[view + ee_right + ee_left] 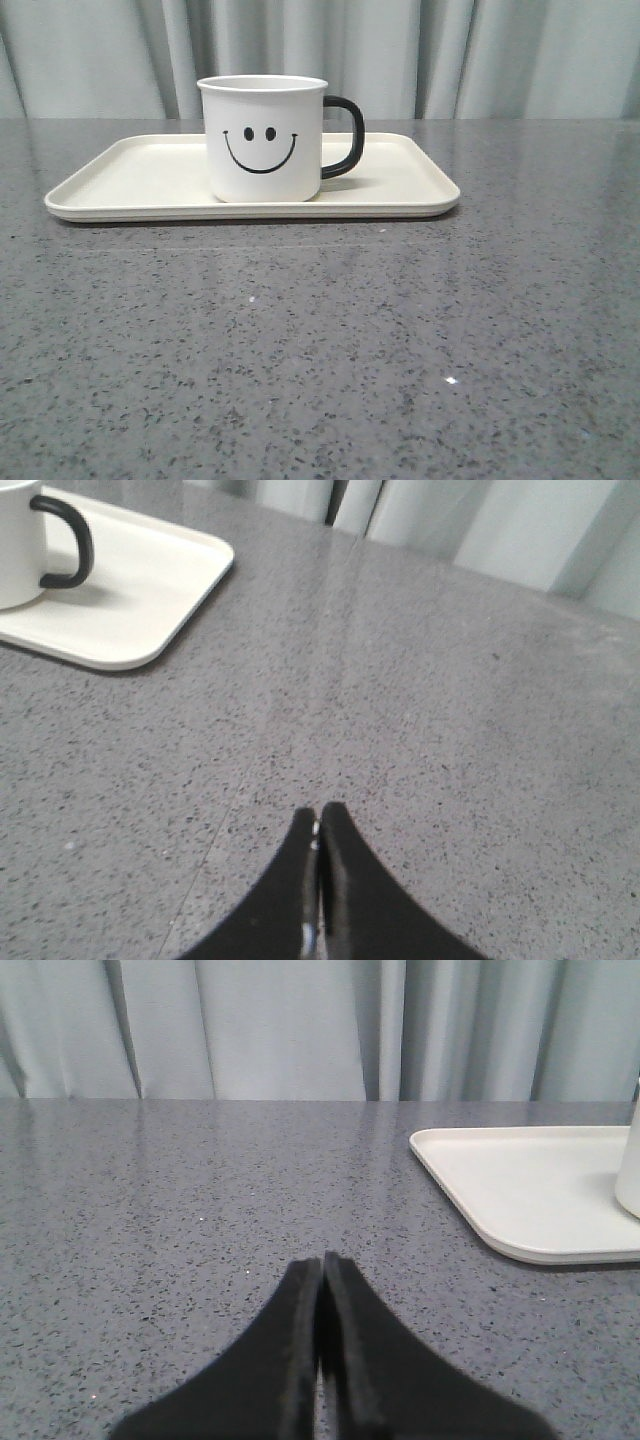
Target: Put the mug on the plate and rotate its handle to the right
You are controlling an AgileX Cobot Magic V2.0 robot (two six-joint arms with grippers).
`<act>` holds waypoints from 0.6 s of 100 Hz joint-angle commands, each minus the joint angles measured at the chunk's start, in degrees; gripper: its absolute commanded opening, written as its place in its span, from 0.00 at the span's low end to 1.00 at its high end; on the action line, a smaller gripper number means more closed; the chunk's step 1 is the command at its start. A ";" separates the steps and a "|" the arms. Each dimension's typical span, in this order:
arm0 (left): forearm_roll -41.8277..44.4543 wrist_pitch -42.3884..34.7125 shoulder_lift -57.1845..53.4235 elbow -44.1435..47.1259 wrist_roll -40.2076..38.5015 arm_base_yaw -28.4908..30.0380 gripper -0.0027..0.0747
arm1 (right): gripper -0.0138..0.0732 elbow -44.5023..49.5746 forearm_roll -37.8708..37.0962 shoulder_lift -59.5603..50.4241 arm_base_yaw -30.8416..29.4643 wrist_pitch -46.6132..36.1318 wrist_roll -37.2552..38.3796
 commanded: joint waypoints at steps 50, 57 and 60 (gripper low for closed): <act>-0.12 -4.99 -1.65 0.61 -0.43 0.11 0.01 | 0.08 16.73 -9.19 -10.86 -0.35 -21.83 15.39; -0.12 -4.99 -1.65 0.61 -0.43 0.11 0.01 | 0.08 17.74 -9.19 -10.86 -0.35 -23.28 15.39; -0.12 -4.99 -1.65 0.61 -0.43 0.11 0.01 | 0.08 18.18 -9.19 -10.86 -0.35 -23.94 15.39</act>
